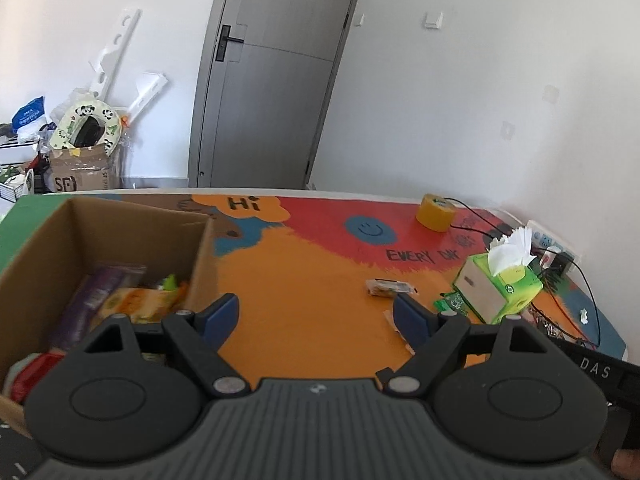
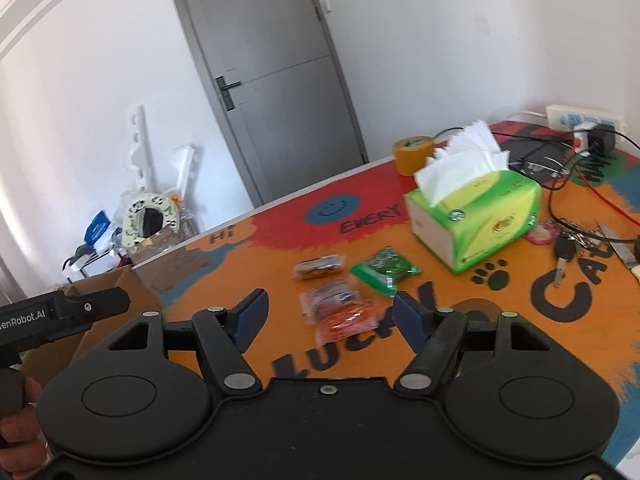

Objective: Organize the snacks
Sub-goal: 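Withdraw both tools from the box toward the remaining snacks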

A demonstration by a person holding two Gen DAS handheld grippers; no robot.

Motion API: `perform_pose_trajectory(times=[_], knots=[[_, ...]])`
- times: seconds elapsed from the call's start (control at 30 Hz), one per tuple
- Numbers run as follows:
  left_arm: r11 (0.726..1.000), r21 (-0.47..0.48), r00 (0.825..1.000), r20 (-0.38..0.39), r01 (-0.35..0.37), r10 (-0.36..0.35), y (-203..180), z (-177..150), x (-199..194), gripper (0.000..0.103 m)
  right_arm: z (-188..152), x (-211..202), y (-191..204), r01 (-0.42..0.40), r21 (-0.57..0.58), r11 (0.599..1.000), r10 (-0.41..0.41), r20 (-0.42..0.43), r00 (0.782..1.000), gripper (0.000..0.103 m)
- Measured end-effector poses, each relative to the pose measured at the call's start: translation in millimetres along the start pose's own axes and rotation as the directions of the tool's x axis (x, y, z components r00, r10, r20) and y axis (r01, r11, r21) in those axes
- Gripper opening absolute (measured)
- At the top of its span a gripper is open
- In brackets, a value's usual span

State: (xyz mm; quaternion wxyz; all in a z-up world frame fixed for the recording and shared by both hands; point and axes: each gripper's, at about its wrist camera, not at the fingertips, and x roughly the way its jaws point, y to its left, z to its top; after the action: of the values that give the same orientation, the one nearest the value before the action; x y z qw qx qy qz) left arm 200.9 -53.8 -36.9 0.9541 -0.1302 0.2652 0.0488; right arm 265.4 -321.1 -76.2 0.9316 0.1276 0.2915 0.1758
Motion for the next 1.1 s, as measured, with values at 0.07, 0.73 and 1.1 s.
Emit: perform_pose_trajectory(times=[0.07,0.73,1.1], knots=[[1.0,0.009,1.0,-0.007,0.007,-0.007,-8.0,0.2,8.2,0.083,-0.1,4.6,-7.5,0.003,0.012,1.0,-0.003,-0.005,1.0,0.069],[0.999,0.032,0.994,-0.11,-0.015,0.018,-22.3,-7.3,71.7,0.083,-7.3,71.7,-19.8,-0.004,0.01,1.0,0.005,-0.125,0.992,0.085],[1.0,0.006,0.989,-0.145,-0.028,0.028,-14.1,-10.2,92.2,0.083,-13.2,97.0,-1.9,-0.016,-0.073,0.997,0.004,-0.17,0.985,0.084]])
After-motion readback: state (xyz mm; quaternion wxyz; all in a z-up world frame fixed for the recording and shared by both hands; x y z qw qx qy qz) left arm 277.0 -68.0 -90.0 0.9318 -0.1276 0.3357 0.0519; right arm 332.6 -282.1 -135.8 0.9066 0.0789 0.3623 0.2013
